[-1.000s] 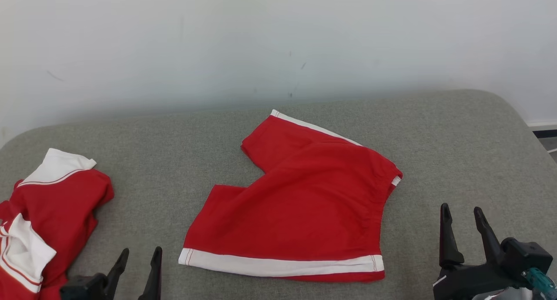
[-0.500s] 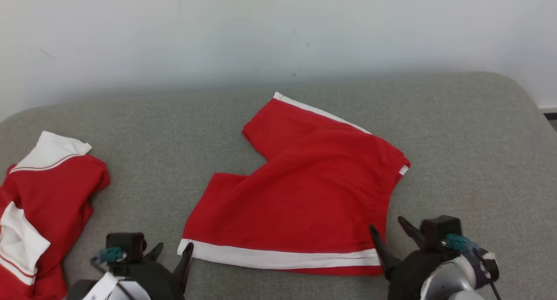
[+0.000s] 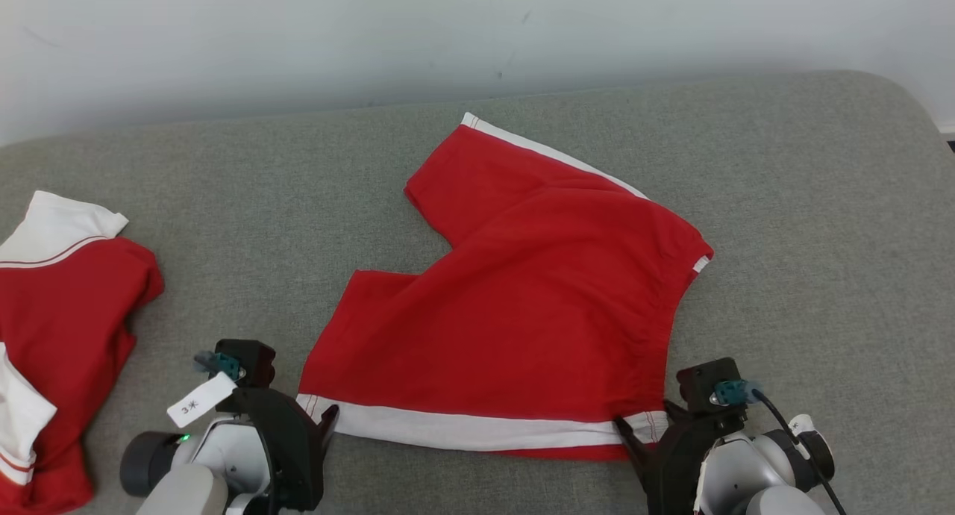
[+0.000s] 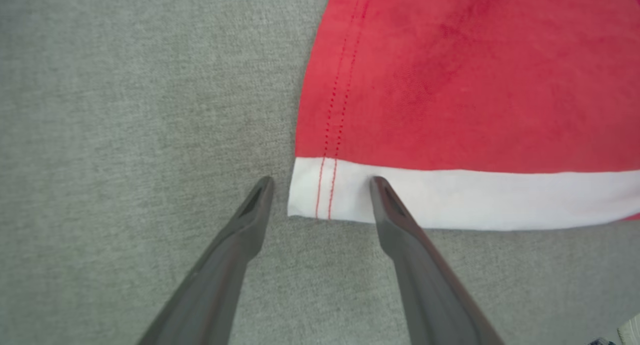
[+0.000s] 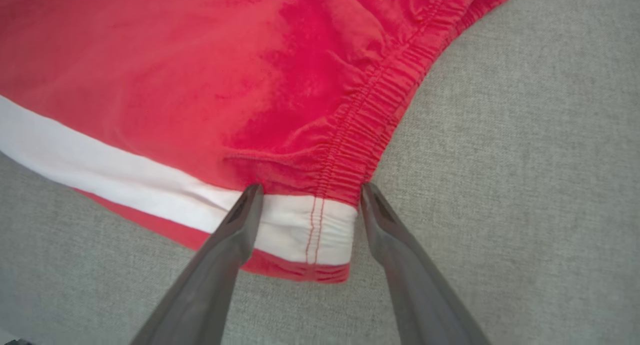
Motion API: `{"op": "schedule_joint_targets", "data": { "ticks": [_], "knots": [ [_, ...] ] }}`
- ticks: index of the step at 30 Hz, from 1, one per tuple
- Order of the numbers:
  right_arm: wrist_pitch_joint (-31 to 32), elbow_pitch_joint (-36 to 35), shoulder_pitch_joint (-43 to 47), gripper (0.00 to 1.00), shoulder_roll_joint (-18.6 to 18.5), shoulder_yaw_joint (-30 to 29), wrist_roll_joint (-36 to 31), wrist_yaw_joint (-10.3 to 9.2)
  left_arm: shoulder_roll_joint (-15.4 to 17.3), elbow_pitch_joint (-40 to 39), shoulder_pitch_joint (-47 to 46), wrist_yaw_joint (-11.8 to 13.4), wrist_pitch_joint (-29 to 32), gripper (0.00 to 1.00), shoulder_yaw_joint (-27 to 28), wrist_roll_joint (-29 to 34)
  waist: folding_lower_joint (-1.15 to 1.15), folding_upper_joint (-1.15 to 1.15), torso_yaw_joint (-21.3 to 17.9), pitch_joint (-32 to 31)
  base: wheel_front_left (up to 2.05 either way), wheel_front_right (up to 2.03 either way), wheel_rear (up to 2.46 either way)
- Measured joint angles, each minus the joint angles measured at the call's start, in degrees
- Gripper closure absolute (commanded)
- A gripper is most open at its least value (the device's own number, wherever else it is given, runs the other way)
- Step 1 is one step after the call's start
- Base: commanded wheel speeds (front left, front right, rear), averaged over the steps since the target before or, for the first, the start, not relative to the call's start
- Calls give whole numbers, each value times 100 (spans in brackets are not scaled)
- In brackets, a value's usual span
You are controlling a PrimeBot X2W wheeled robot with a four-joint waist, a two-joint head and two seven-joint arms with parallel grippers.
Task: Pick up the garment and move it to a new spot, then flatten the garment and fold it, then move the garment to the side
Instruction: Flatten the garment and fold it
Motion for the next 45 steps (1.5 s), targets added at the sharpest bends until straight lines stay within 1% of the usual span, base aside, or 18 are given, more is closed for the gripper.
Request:
{"op": "schedule_joint_targets", "data": {
  "ticks": [5,11,14,16,17,18,19,20,21,22,23,24,29,30,32,41,45],
  "knots": [
    [345,-159,29,0,2,98,0,0,32,90,-115,-16,235,0,-9,0,-1,0,-24,-7,0,0,0],
    [611,-333,48,0,-15,80,0,-74,30,68,-164,-67,399,0,-55,-1,-1,0,-48,-26,0,0,0],
    [691,-380,53,0,-16,79,0,-75,31,48,-165,-73,445,0,-65,-1,-1,0,-54,-33,0,0,0],
    [761,-423,64,0,-18,77,0,-118,35,19,-171,-115,487,11,-70,-1,-1,0,-59,-40,0,0,0],
    [773,-447,71,0,-22,74,0,-118,35,4,-178,-119,508,11,-71,-1,-1,0,-60,-43,0,0,0],
    [820,-490,82,0,-26,68,0,-124,36,-9,-191,-119,527,22,-74,-1,-1,0,-62,-46,0,0,0],
    [821,-533,96,0,-29,60,0,-127,37,-24,-204,-119,528,28,-74,-1,-1,0,-63,-49,0,0,0],
    [858,-569,107,0,-30,52,0,-147,37,-34,-227,-119,537,40,-74,-1,-1,0,-64,-52,0,0,0],
    [873,-591,122,0,-34,45,0,-169,38,-52,-255,-119,557,44,-73,-1,-1,0,-65,-56,0,0,0],
    [917,-617,146,0,-41,37,0,-169,41,-73,-271,-119,566,52,-69,-2,-1,0,-66,-59,0,0,0],
    [944,-641,159,0,-52,30,0,-171,40,-81,-274,-119,582,53,-69,-5,-1,0,-66,-62,0,0,0],
    [972,-677,160,0,-62,19,0,-175,41,-82,-274,-119,589,57,-69,-13,-1,0,-66,-64,0,0,0],
    [1123,-805,202,0,-70,25,0,-198,78,-113,-267,-115,695,85,-65,-45,-1,0,-70,-44,0,0,0],
    [1154,-847,234,0,-70,32,1,-202,78,-129,-267,-114,704,88,-65,-45,-1,0,-70,-28,0,0,0],
    [1228,-914,280,0,-71,45,1,-219,67,-165,-269,-114,733,100,-67,-49,-1,0,-65,19,0,0,0],
    [1415,-1036,254,0,-78,43,0,-227,-8,-226,-286,-112,806,100,-73,-87,-2,0,-16,117,0,0,0],
    [1418,-1011,227,0,-76,-38,-11,-293,-9,-227,-311,-112,818,100,-77,-87,-2,0,9,153,0,0,0]
  ]
}}
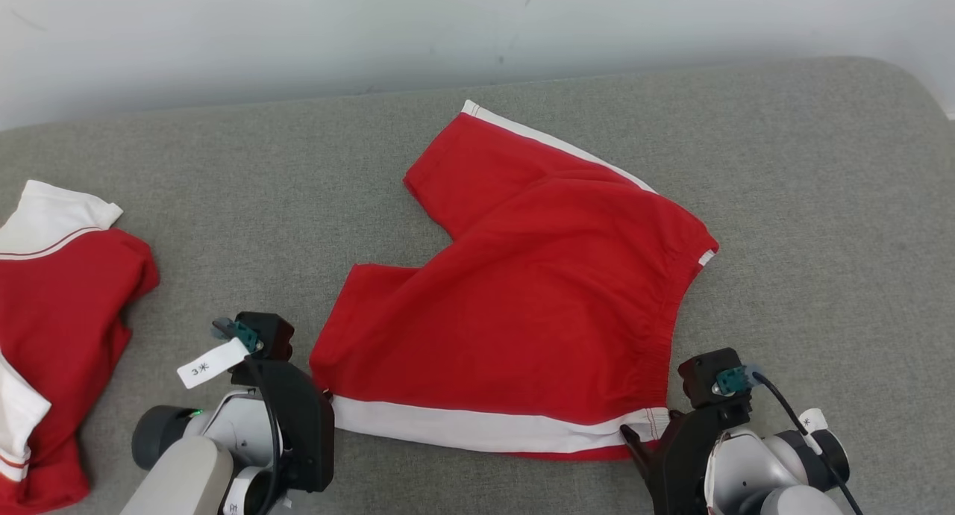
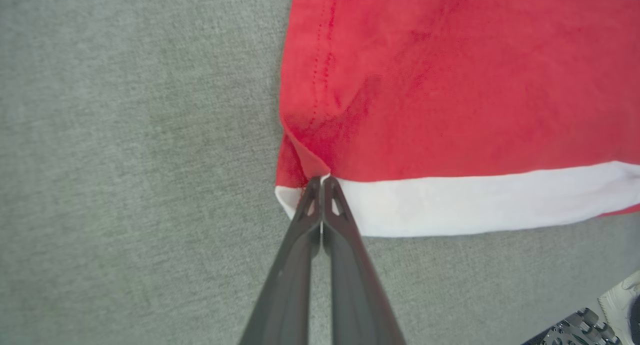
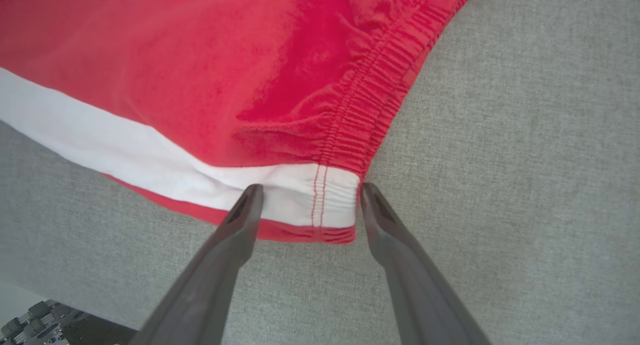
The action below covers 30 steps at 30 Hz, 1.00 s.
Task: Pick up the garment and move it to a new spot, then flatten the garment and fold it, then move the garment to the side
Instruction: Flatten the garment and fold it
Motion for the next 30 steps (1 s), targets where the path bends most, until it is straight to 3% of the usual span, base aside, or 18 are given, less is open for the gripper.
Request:
{"op": "schedule_joint_targets", "data": {
  "ticks": [3,4,7,9,10,12,13,24,30],
  "knots": [
    [7,40,-58,7,0,-54,-4,-26,-5,1,-66,-1,12,100,-5,-7,0,0,13,16,0,0,0],
    [18,54,-81,16,4,-74,-4,-31,-5,1,-78,-1,12,100,-5,-8,0,0,15,19,0,0,0],
    [52,98,-82,21,10,-120,-4,-57,-5,1,-77,-1,15,100,-7,-8,0,0,15,24,0,0,0],
    [56,105,-82,47,20,-123,-3,-59,-5,1,-77,-1,20,100,-7,-8,0,0,14,25,0,0,0],
    [57,113,-81,55,30,-121,-3,-59,-5,1,-77,-1,20,100,-7,-9,0,0,13,25,0,0,0],
    [100,133,-78,82,36,-115,-3,-59,-5,2,-77,-1,21,100,-7,-10,0,0,11,23,0,0,0],
    [100,138,-77,100,36,-114,-3,-59,-5,3,-77,-1,21,100,-5,-14,0,0,10,22,0,0,0],
    [62,112,-76,100,58,-200,29,-78,-22,14,-78,-1,-30,100,34,-53,0,0,6,-79,0,0,0],
    [-137,-352,-5,100,190,-386,523,-18,-37,-358,-59,37,-339,100,183,-98,0,0,12,-215,0,0,0]
  ]
}}
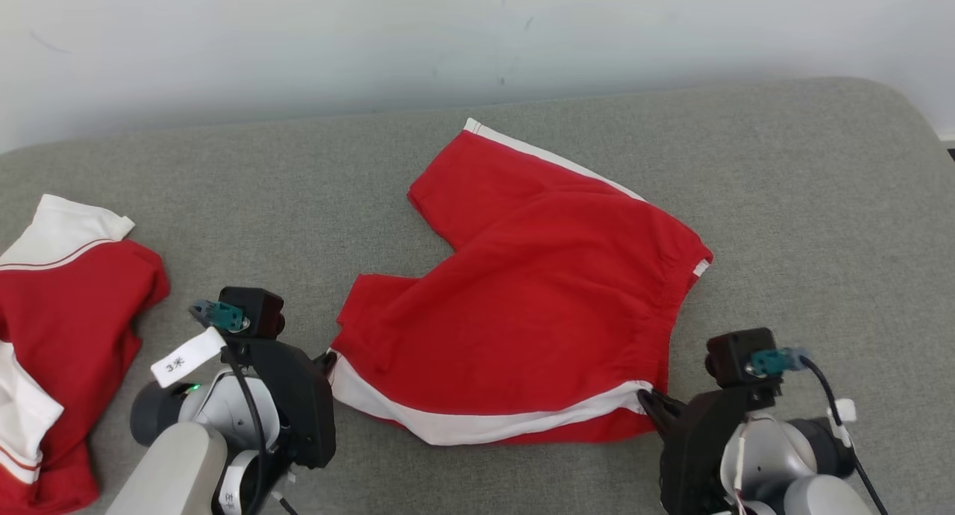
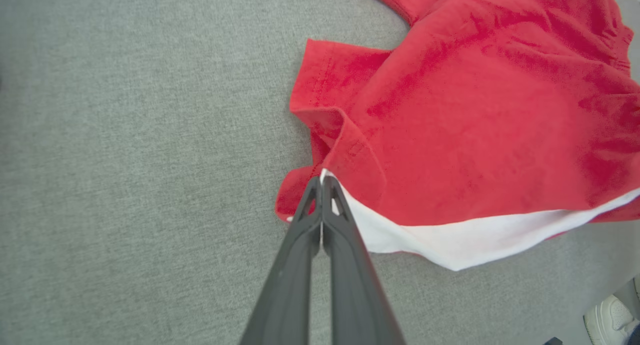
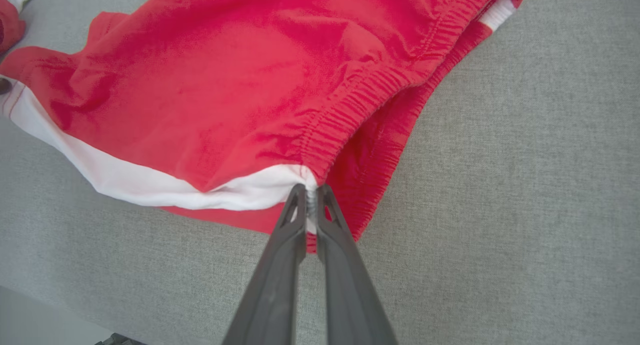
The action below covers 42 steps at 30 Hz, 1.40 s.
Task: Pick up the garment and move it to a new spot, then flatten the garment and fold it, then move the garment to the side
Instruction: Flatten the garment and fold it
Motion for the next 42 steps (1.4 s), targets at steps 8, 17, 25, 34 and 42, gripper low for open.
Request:
{"op": "schedule_joint_targets", "data": {
  "ticks": [8,17,25,34,42],
  "knots": [
    [0,-455,807,100,-258,-250,81,41,151,-687,760,70,-202,100,25,0,0,0,32,-129,0,0,0],
    [130,-537,1206,100,-381,-500,24,-60,244,-1368,1549,132,-261,100,-16,0,0,-1,71,-256,0,0,0],
    [237,-751,1482,100,-316,-515,120,-66,537,-2029,1990,221,-254,100,149,9,0,-1,165,-298,0,0,0],
    [183,-1006,1085,100,0,-475,396,-75,255,-1747,699,253,-52,100,177,157,1,0,106,-74,0,0,0],
    [125,-1039,598,100,129,-525,751,-109,-187,-1098,-394,300,27,100,187,356,1,1,-135,252,0,0,0]
  ]
}}
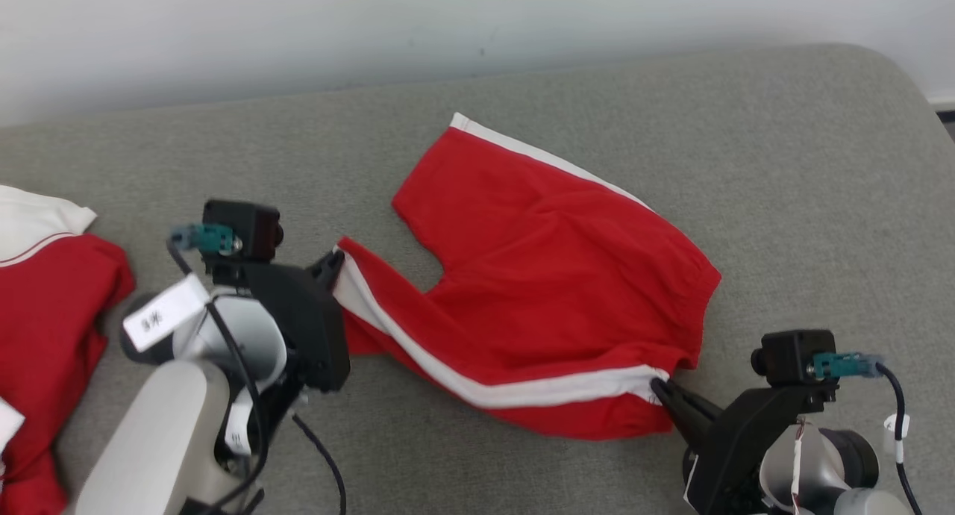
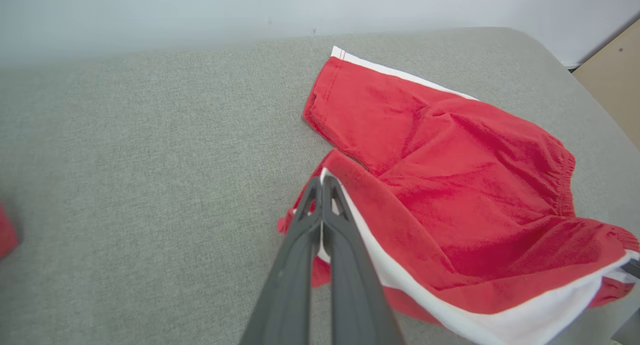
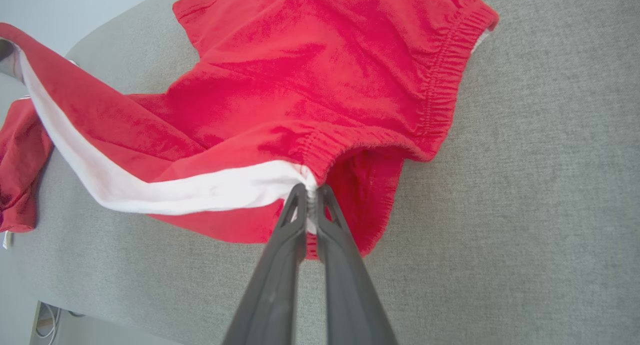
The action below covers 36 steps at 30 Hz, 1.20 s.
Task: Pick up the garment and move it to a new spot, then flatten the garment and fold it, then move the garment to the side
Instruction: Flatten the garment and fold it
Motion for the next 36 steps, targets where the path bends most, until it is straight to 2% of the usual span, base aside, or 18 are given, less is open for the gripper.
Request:
{"op": "schedule_joint_targets", "data": {
  "ticks": [6,11,18,27,36],
  "knots": [
    [-93,66,-286,100,77,-35,215,-8,-186,483,-624,21,-7,100,194,138,0,0,-245,253,0,0,0],
    [-260,102,-471,100,141,-70,722,-52,-356,932,-1115,64,-134,100,337,193,1,0,-489,471,0,0,0],
    [-545,60,-772,100,154,-23,1345,-87,-432,1338,-1509,66,-372,100,483,255,1,0,-733,622,0,0,0],
    [-1273,215,-1163,100,151,505,2245,-110,-501,1814,-2109,67,-754,100,681,524,0,0,-942,778,0,0,0],
    [-2438,736,-1625,100,146,554,3032,-136,-552,2249,-2482,73,-1046,100,762,654,0,0,-1141,991,0,0,0]
  ]
}}
